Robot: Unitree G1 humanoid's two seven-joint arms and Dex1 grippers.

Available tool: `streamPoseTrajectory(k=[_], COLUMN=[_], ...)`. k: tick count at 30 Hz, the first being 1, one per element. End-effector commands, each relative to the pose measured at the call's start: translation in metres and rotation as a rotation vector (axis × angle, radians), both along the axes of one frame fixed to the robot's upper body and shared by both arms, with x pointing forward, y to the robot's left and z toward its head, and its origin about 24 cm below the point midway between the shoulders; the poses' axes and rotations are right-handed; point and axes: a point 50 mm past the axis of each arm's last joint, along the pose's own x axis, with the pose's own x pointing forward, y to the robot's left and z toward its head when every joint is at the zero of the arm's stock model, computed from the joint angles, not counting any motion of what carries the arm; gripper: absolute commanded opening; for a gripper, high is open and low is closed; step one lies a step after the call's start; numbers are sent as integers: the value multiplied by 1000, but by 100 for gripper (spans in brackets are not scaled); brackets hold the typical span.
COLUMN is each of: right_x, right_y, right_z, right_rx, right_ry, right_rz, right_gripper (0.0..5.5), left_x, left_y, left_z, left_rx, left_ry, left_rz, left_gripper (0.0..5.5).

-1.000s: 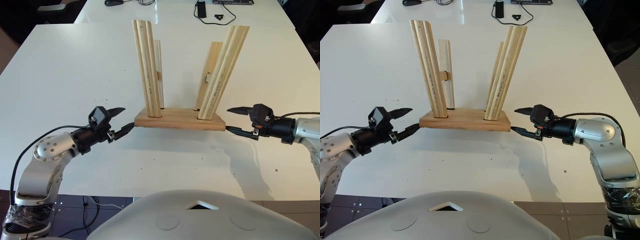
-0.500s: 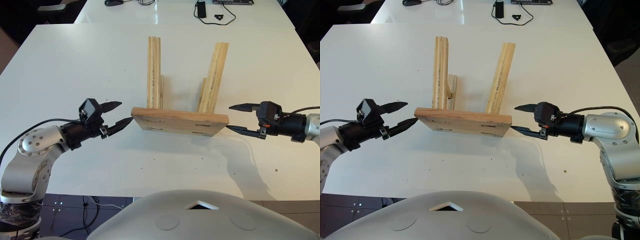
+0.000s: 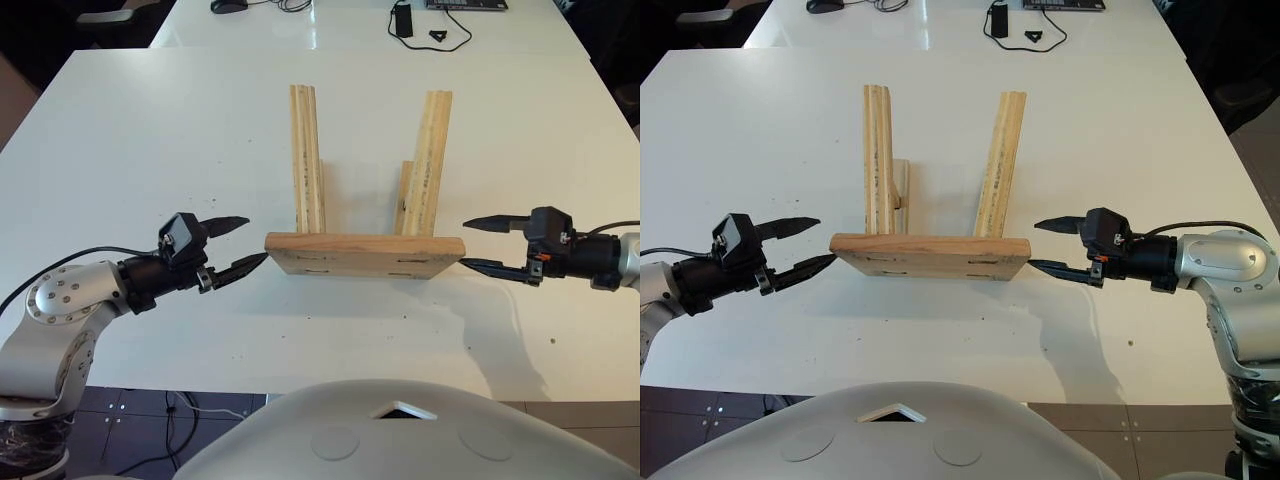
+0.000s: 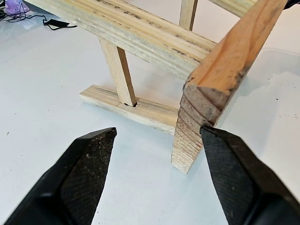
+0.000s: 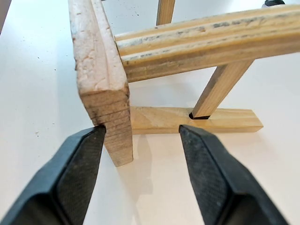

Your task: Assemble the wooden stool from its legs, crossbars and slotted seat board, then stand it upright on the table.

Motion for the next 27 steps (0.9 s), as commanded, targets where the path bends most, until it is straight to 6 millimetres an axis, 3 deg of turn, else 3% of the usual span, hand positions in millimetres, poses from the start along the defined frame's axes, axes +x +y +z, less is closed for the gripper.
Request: streamPoseTrajectory(k=[1, 7, 14, 20, 27], right_x=[2, 7, 14, 20, 30], right_y=[8, -2, -11, -11, 5], right_z=[-5, -6, -10, -30, -54], right_rx=[58, 46, 62, 6, 22], right_ry=[28, 29, 57, 123, 191], right_rz=[78, 61, 33, 66, 112], right_gripper=[292, 292, 292, 292, 292], left_x=[-8, -4, -2, 9, 26], left_y=[-11, 1, 20, 9, 3], left_z=[-12, -17, -37, -58, -78], left_rx=[-27, 24, 120, 104, 38], left_ry=[95, 109, 164, 169, 163], left_rz=[-122, -116, -135, -181, -165], left_gripper=[332, 332, 332, 332, 332])
